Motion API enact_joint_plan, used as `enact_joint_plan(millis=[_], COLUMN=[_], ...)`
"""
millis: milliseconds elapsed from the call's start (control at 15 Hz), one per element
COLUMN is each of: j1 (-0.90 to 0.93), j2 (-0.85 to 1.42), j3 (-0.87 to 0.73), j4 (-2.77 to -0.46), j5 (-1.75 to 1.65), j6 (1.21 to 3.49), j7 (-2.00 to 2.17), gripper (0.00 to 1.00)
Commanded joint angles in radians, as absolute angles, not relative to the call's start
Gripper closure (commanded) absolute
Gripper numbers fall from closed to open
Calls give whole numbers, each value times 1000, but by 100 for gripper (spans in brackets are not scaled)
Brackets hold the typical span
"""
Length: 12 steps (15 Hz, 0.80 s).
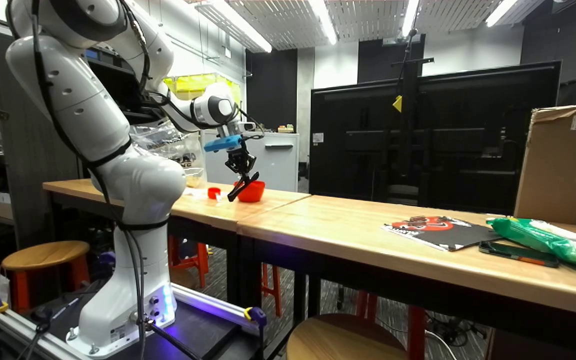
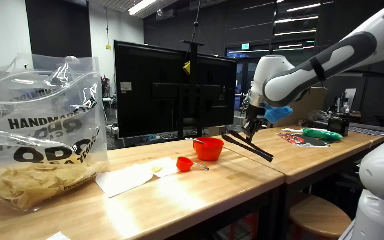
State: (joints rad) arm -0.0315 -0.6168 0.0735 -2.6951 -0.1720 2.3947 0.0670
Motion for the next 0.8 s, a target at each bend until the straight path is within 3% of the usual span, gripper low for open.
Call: enact_joint_plan(millis=[0, 733], j1=[-9, 50], j2=[-642, -559], j3=[78, 70], j4=[-2718, -2696], j5=[-155, -108], j6=[2465, 2610], j7=[78, 46], gripper=[100, 100])
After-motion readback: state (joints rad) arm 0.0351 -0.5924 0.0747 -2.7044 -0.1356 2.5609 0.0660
